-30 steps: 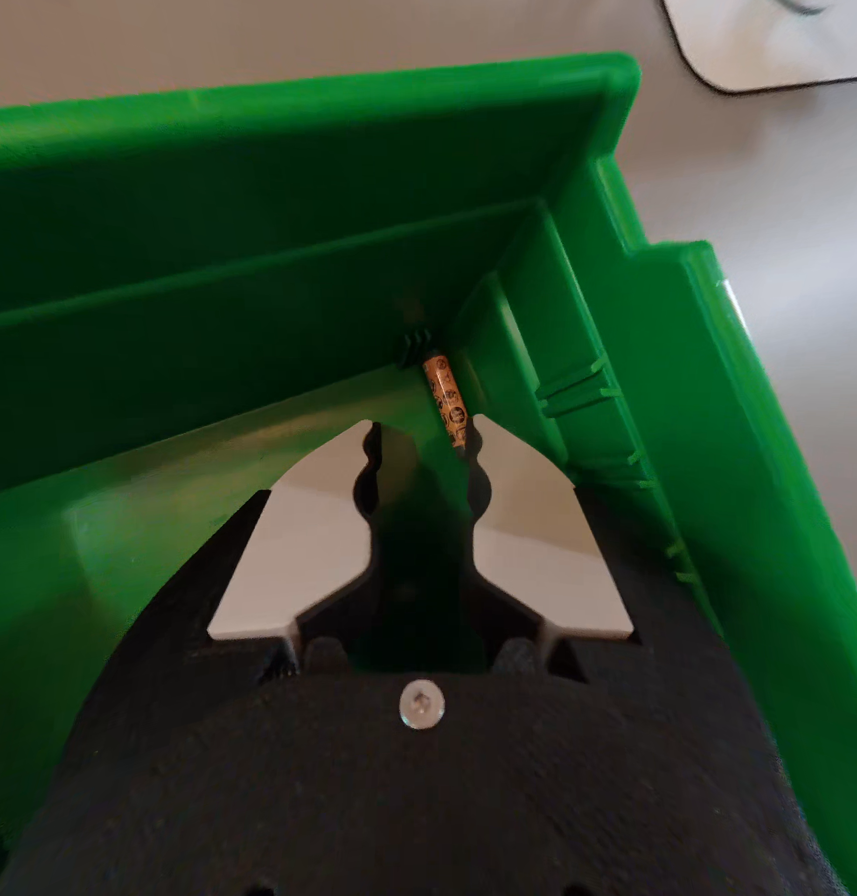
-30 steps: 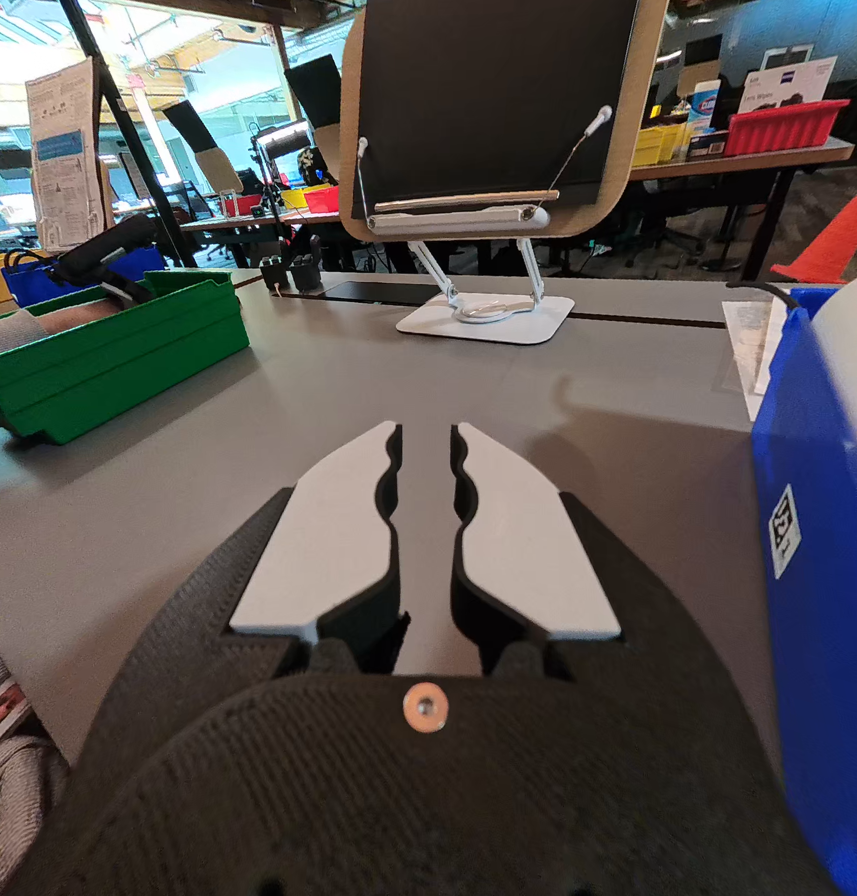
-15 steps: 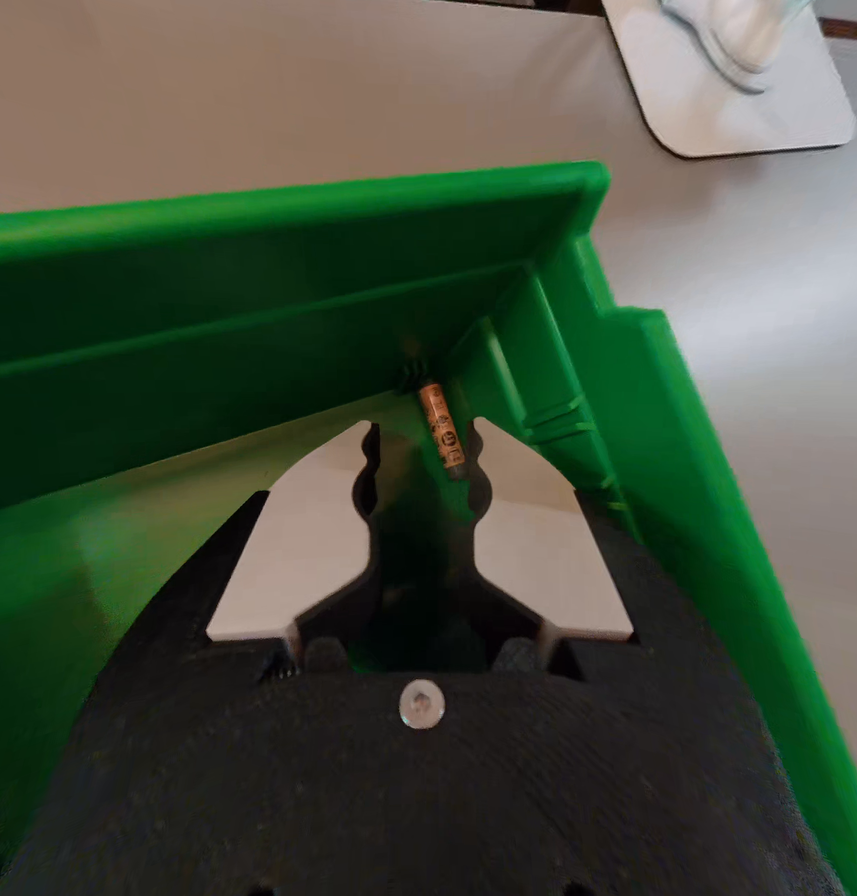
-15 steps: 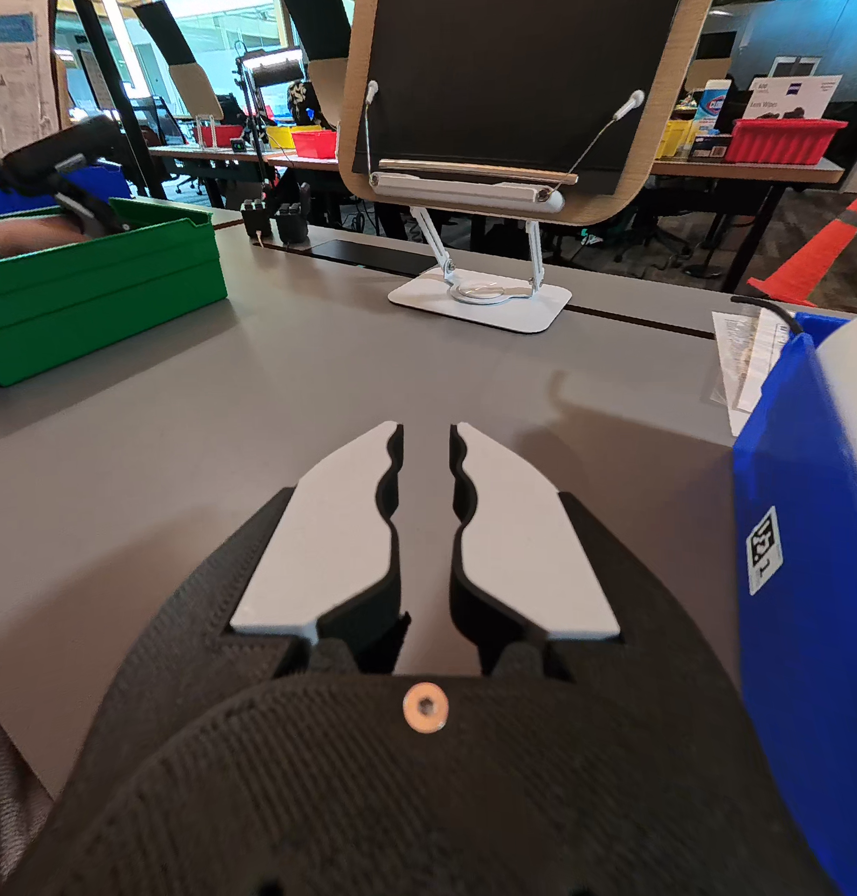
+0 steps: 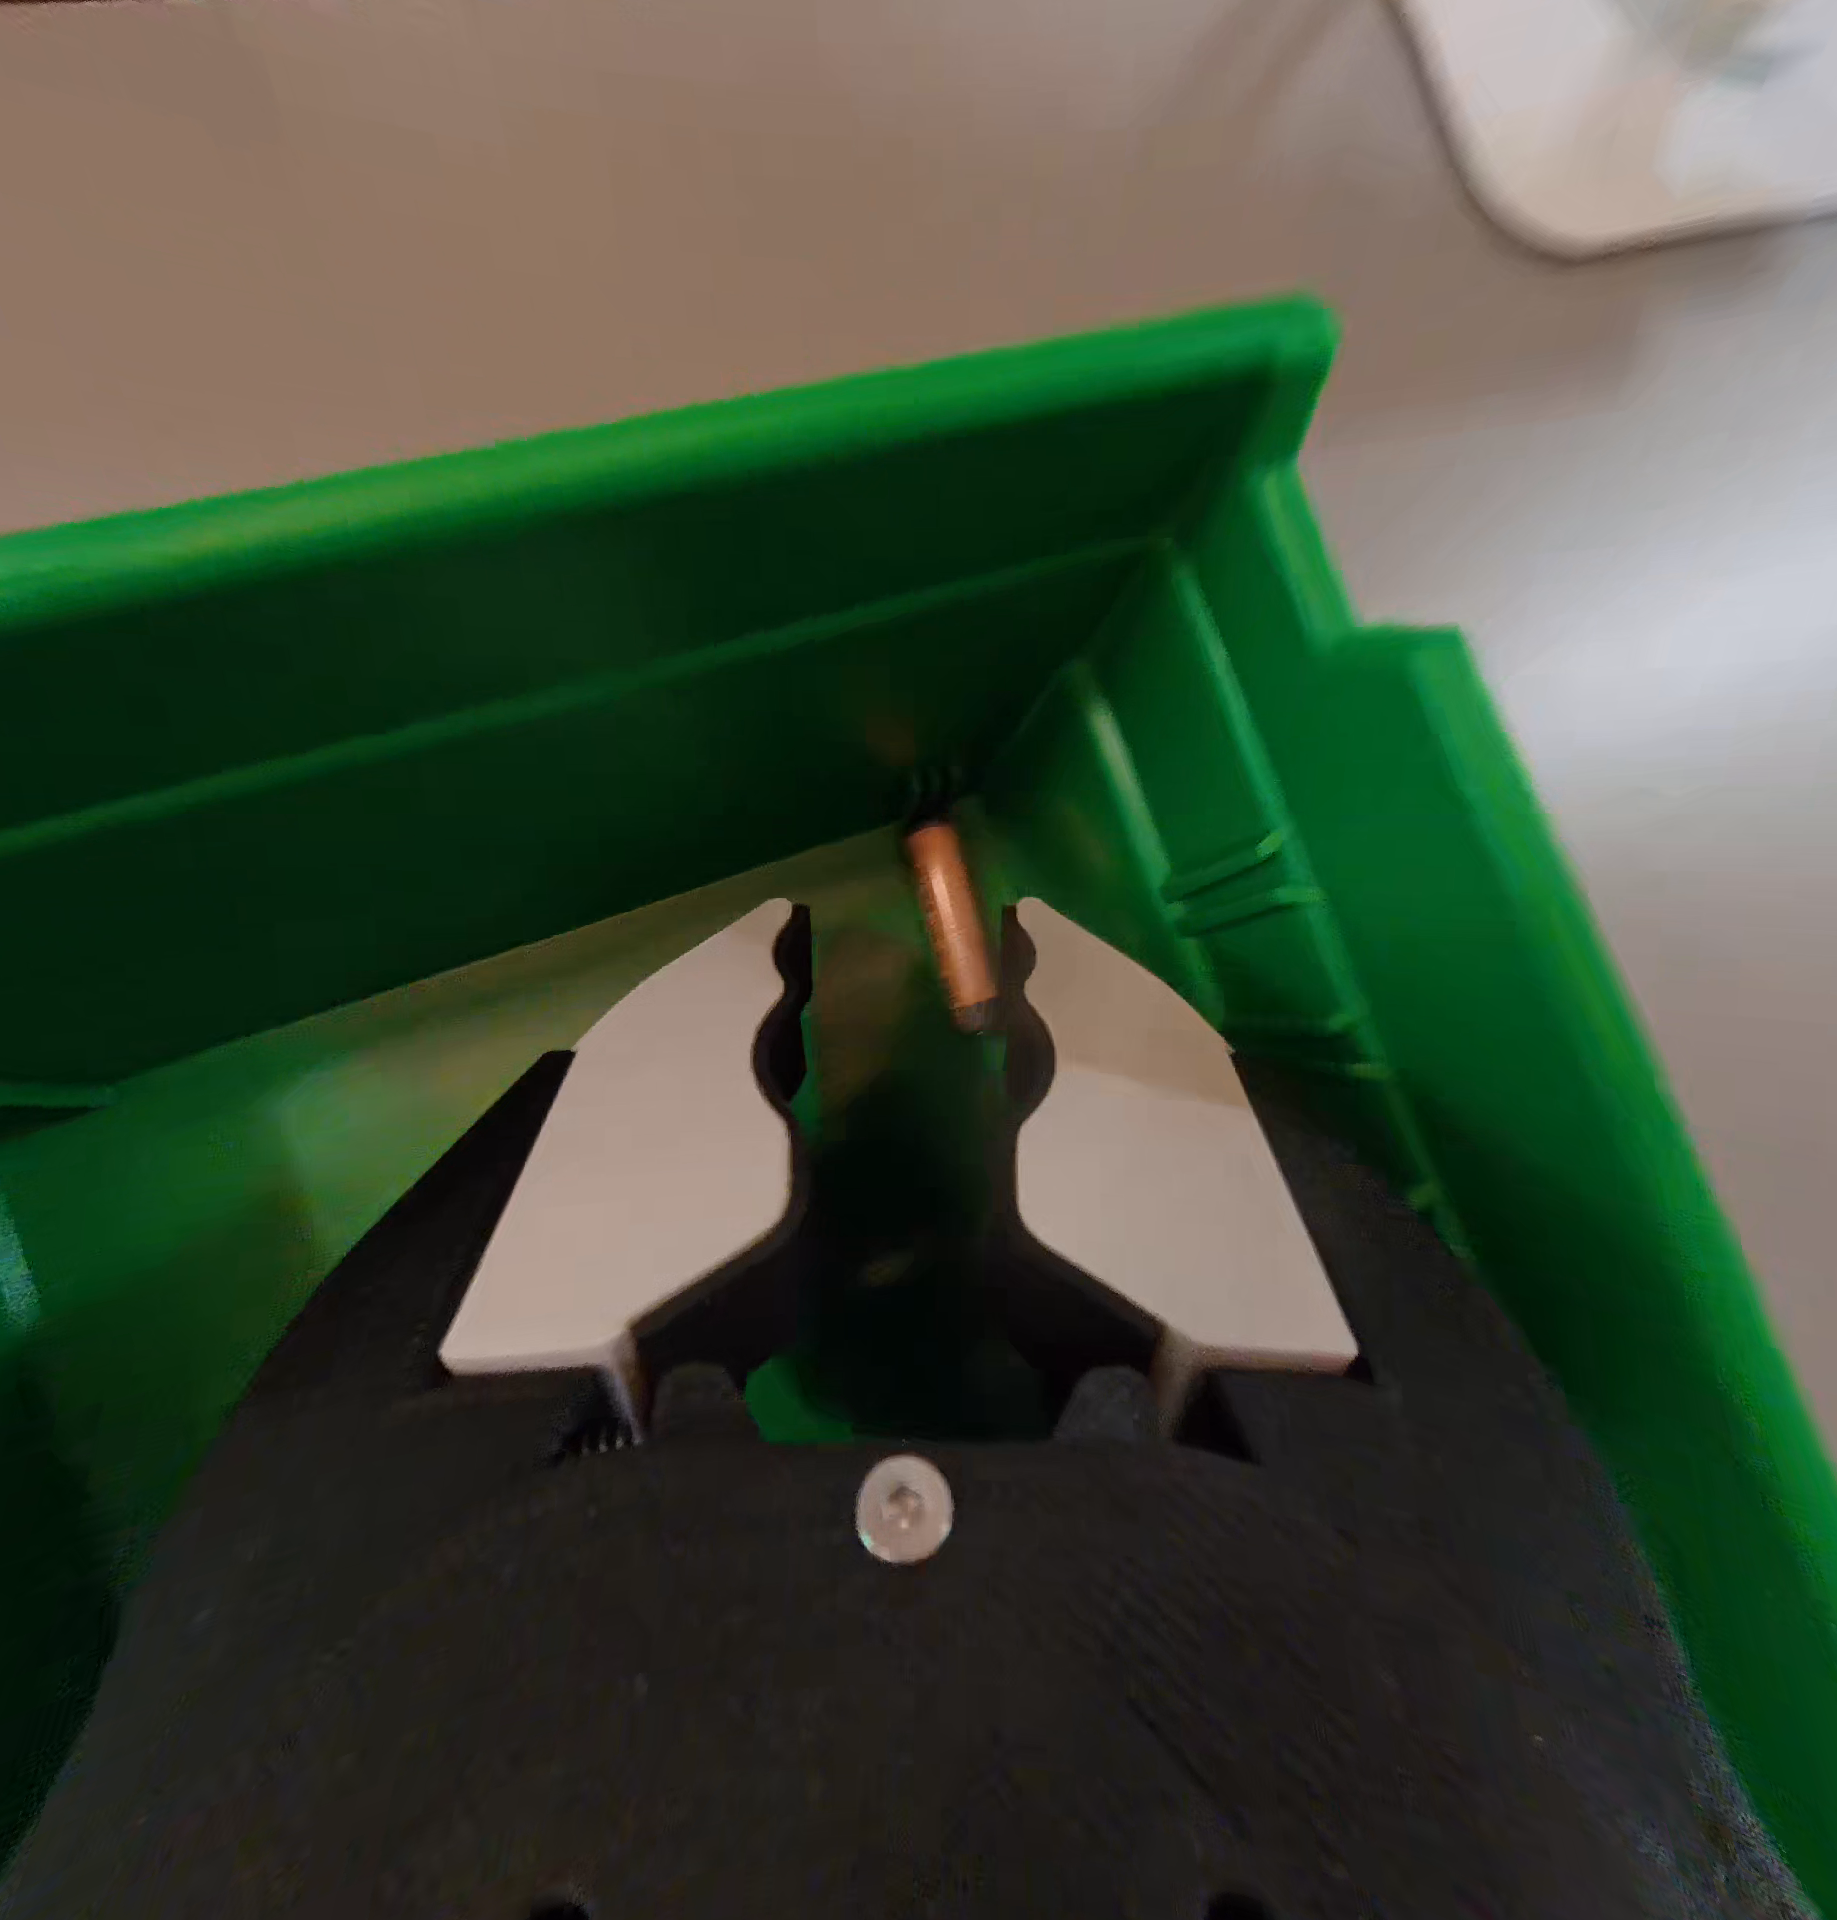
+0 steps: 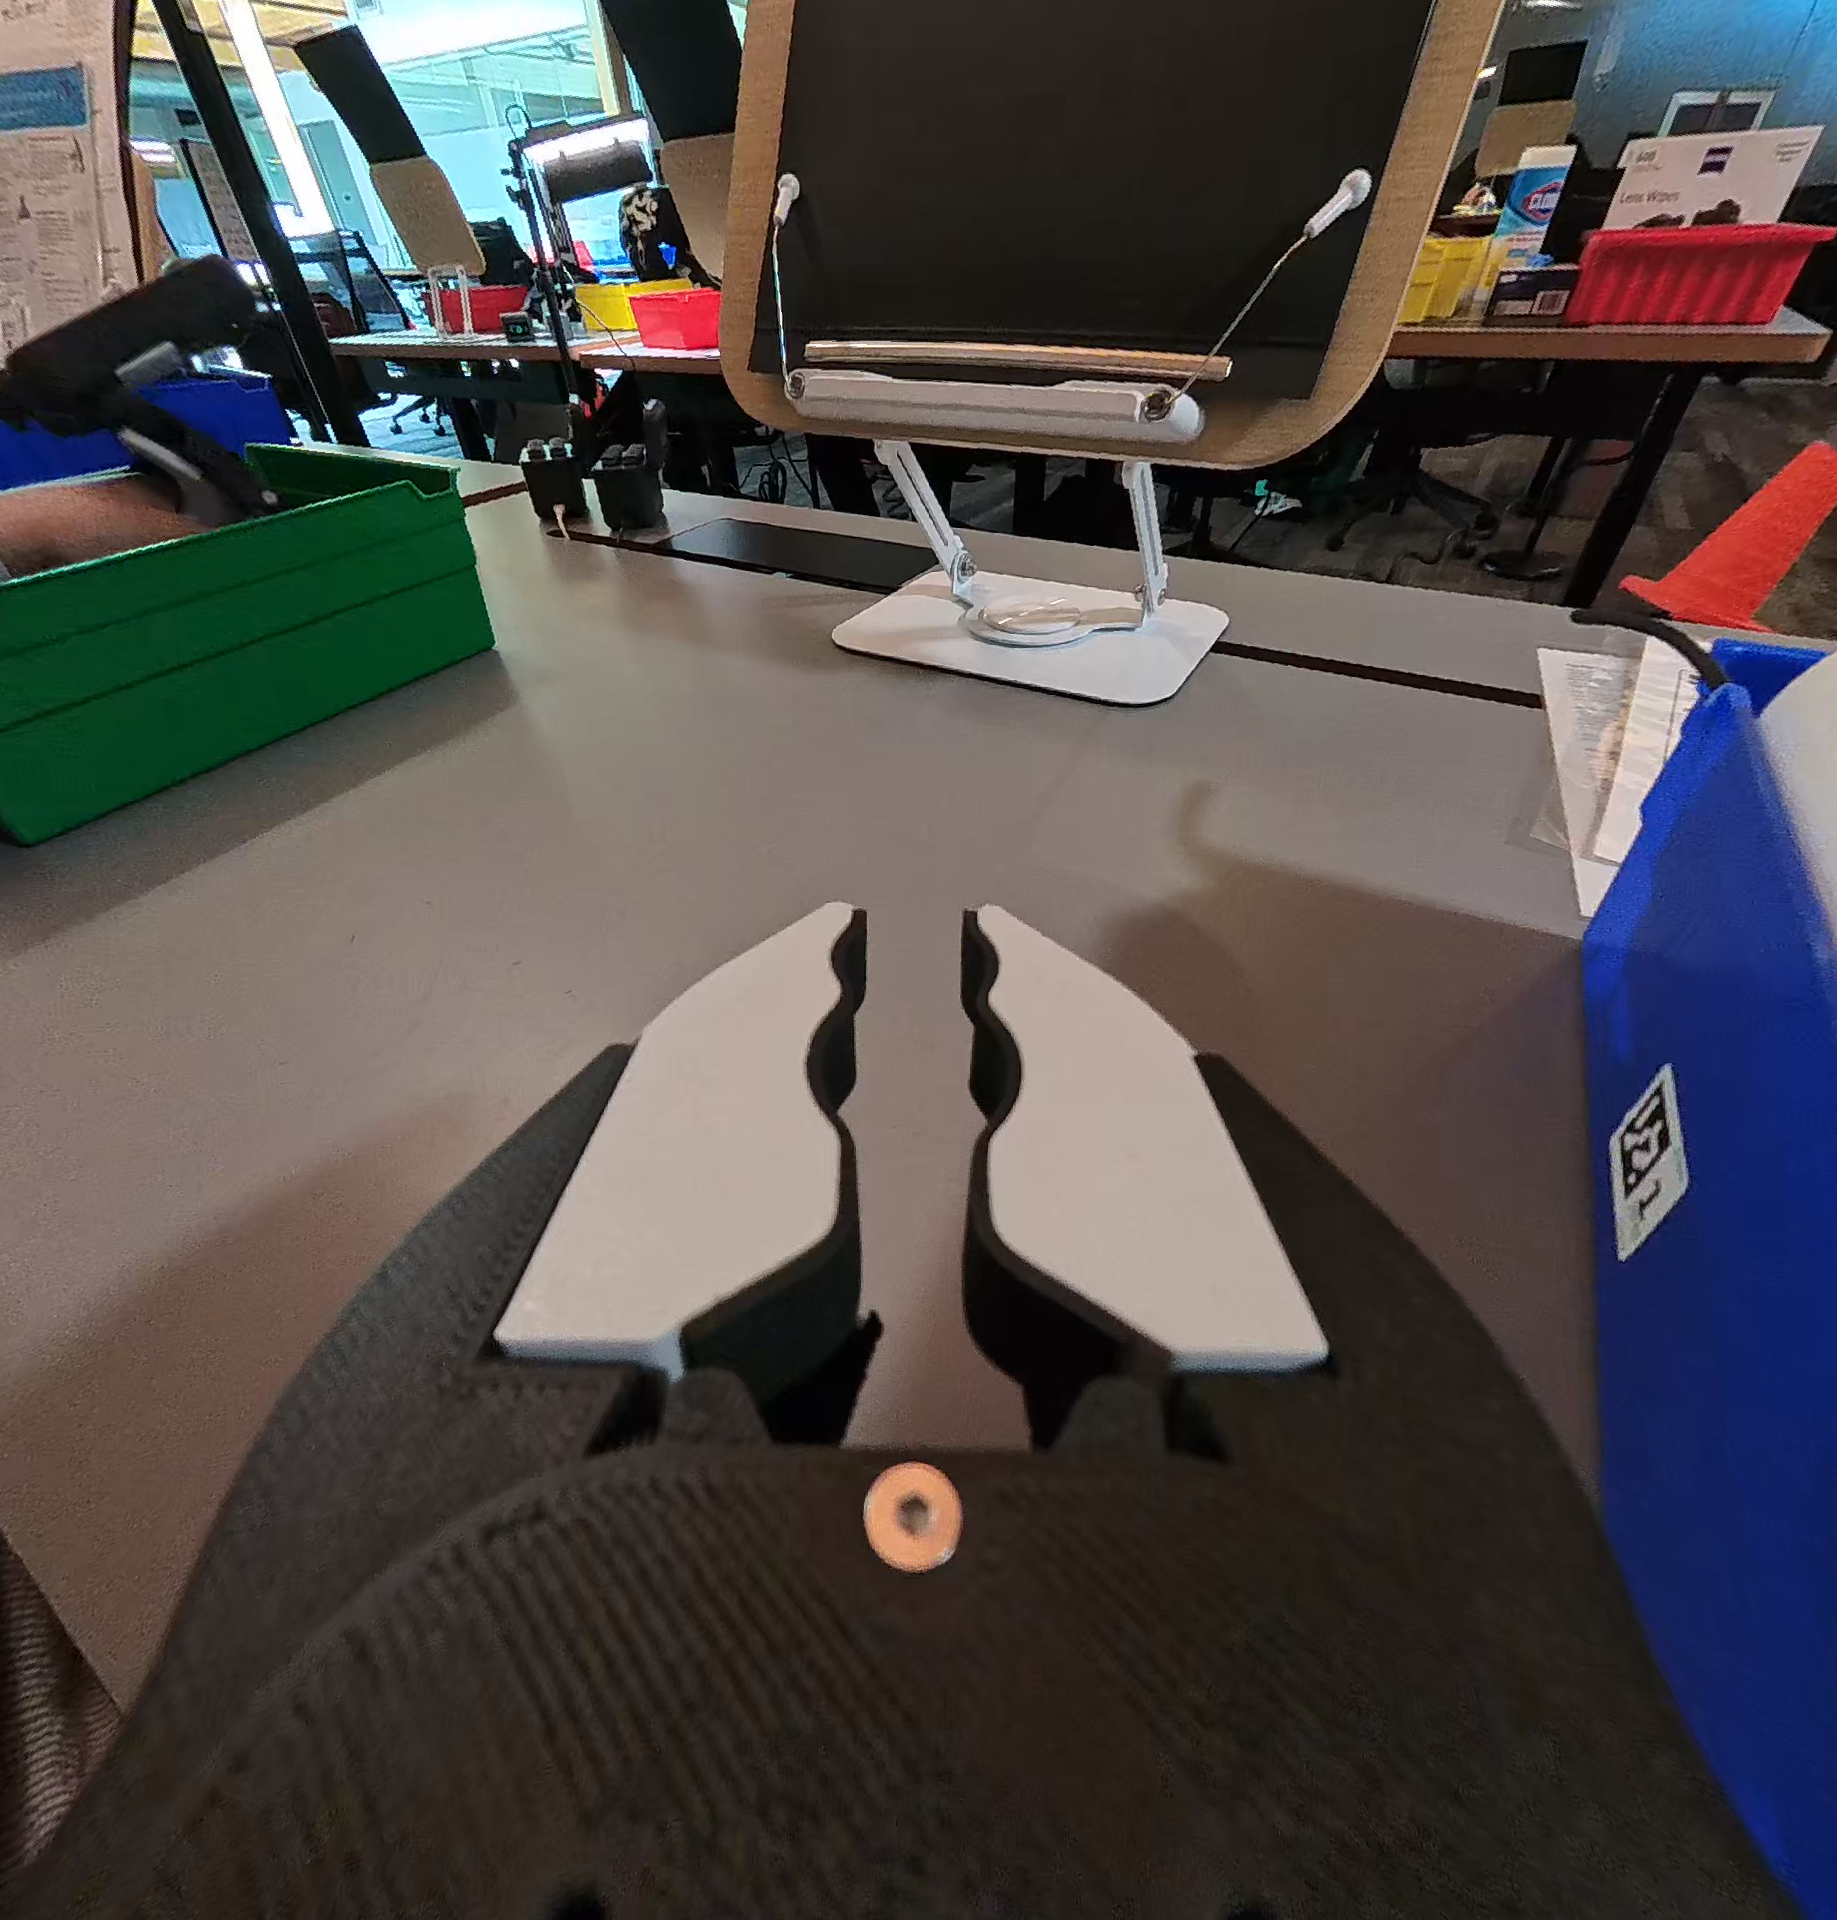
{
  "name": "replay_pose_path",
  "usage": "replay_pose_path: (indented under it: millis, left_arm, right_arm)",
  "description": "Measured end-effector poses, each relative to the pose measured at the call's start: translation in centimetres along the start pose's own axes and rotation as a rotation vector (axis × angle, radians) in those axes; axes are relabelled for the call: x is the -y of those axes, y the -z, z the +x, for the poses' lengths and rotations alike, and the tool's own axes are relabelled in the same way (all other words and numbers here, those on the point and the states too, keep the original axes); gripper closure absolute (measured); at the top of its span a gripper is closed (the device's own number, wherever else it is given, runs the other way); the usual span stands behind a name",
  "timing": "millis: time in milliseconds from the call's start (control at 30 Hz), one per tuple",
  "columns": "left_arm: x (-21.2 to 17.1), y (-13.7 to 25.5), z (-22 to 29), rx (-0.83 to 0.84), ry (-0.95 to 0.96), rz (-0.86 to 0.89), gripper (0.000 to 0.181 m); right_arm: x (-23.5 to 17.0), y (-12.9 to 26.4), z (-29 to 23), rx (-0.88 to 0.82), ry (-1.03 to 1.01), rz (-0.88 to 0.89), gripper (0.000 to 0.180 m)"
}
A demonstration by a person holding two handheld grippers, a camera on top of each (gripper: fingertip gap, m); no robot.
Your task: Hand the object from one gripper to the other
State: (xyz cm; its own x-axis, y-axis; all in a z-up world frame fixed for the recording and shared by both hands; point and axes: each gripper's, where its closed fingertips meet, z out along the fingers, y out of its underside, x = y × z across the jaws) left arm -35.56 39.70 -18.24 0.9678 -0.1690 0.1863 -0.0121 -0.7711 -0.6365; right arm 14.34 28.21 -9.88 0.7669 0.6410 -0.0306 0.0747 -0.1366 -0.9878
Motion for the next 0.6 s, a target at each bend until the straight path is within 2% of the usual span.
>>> replay_pose_path:
  millis: [67,133,167,233,267,333,400,500,600]
  left_arm:
    - [0.6,0.1,0.6,-0.072,0.065,0.035,0.149]
    - [-0.3,-0.6,-0.1,-0.017,0.014,-0.034,0.150]
    - [-0.9,-1.0,-0.3,0.008,-0.026,-0.068,0.145]
    - [-1.0,-1.2,-0.3,0.028,-0.060,-0.073,0.146]
    - [-0.9,-1.1,-0.5,0.043,-0.079,-0.070,0.150]
    - [-0.6,-0.6,-1.2,0.103,-0.125,-0.067,0.171]
    - [-0.4,0.0,-1.8,0.149,-0.159,-0.066,0.181]
    - [-1.4,-0.2,-0.9,0.045,-0.102,-0.108,0.181]
    - [-1.6,0.1,-1.9,0.081,-0.108,-0.087,0.181]
  right_arm:
    - [0.0,-0.1,0.0,0.004,-0.007,0.000,0.162]
    - [0.0,-0.1,-0.1,0.008,-0.007,-0.002,0.162]
    - [0.0,-0.1,-0.1,0.007,-0.004,-0.001,0.162]
    - [0.1,0.0,-0.1,0.005,0.003,0.000,0.162]
    - [0.1,0.0,-0.1,0.003,0.004,0.000,0.162]
    - [0.0,0.0,0.0,0.004,0.001,0.000,0.162]
    - [0.0,0.0,0.1,0.008,-0.006,-0.001,0.162]
    - [0.0,-0.1,0.1,0.015,-0.015,0.003,0.162]
    - [0.2,-0.1,-0.1,0.024,-0.011,0.005,0.162]
